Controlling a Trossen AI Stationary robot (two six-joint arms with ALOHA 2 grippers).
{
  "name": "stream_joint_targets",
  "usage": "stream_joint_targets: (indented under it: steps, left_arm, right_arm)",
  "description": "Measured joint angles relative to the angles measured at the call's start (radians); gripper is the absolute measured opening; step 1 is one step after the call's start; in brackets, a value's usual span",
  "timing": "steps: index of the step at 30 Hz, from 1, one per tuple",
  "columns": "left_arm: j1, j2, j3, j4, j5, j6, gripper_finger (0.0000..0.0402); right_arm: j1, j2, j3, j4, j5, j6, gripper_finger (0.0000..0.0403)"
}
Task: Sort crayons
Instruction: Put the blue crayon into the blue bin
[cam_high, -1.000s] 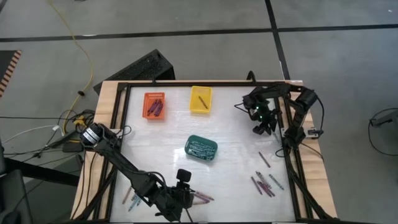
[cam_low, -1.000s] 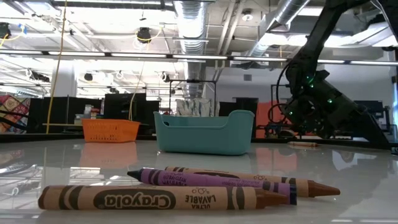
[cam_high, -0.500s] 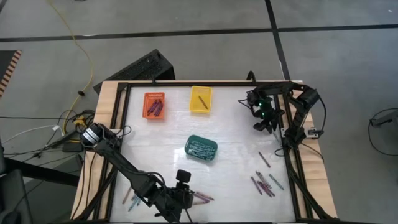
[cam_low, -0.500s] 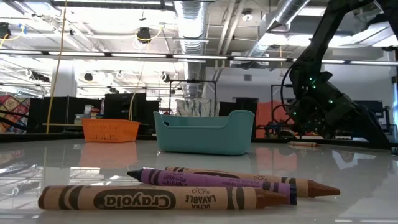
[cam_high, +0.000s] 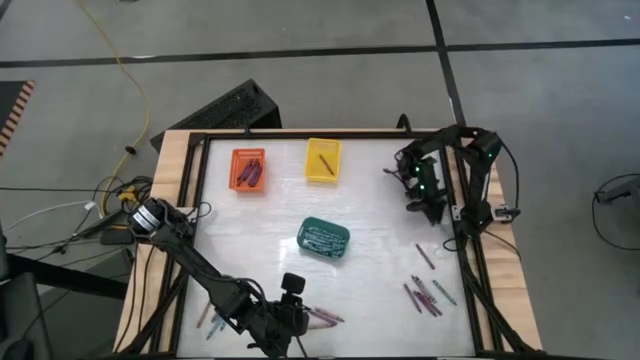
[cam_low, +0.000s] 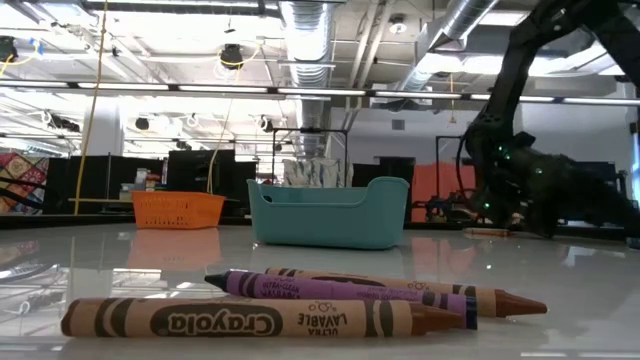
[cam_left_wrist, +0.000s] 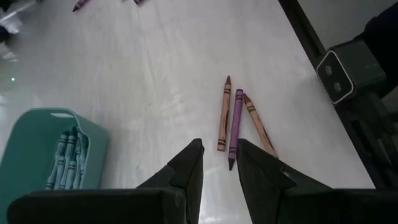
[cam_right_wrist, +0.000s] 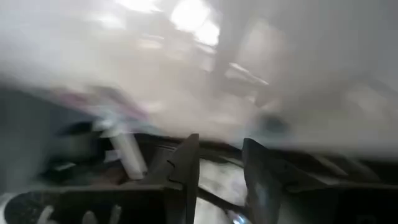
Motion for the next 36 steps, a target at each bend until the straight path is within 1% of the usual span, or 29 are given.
stream_joint_targets:
  steps: [1,5,12,13,14,17,21,23,30,33,36]
  left_arm:
    - [0.0,0.0,0.0,-0.002,0.001,0.005,0.0087]
    - [0.006,0.0,0.0,-0.003,0.001,0.02,0.0087]
    - [0.016,0.0,0.0,-0.002,-0.001,0.021,0.0087]
    - [0.016,0.0,0.0,-0.001,-0.001,0.02,0.0087]
    - [0.016,0.0,0.0,-0.002,-0.001,0.02,0.0087]
    - [0.015,0.0,0.0,0.003,0.001,0.029,0.0087]
    - [0.016,0.0,0.0,0.026,0.001,0.037,0.0087]
    - [0.016,0.0,0.0,0.026,0.001,0.036,0.0087]
    - [0.01,0.0,0.0,0.007,0.006,0.018,0.0087]
    - [0.01,0.0,0.0,0.003,0.006,0.016,0.0087]
    - [0.01,0.0,0.0,-0.007,0.007,0.013,0.0087]
  right_arm:
    - [0.004,-0.012,0.002,0.009,-0.051,-0.021,0.0123]
    - [0.027,-0.087,0.001,0.013,-0.086,-0.033,0.0123]
    - [0.013,-0.209,0.003,0.005,-0.086,-0.025,0.0123]
    - [0.013,-0.224,0.006,-0.003,-0.073,-0.014,0.0123]
    - [0.012,-0.238,0.009,-0.019,-0.038,0.002,0.0123]
    - [-0.014,-0.262,0.008,-0.043,0.099,0.059,0.0123]
    - [-0.054,-0.244,0.009,-0.05,0.179,0.098,0.0123]
    - [-0.068,-0.217,0.009,-0.046,0.197,0.105,0.0123]
    - [-0.09,-0.115,0.008,-0.047,0.195,0.1,0.0123]
    - [-0.082,-0.084,0.008,-0.049,0.137,0.078,0.0123]
    - [-0.056,-0.057,0.008,-0.049,0.123,0.073,0.0123]
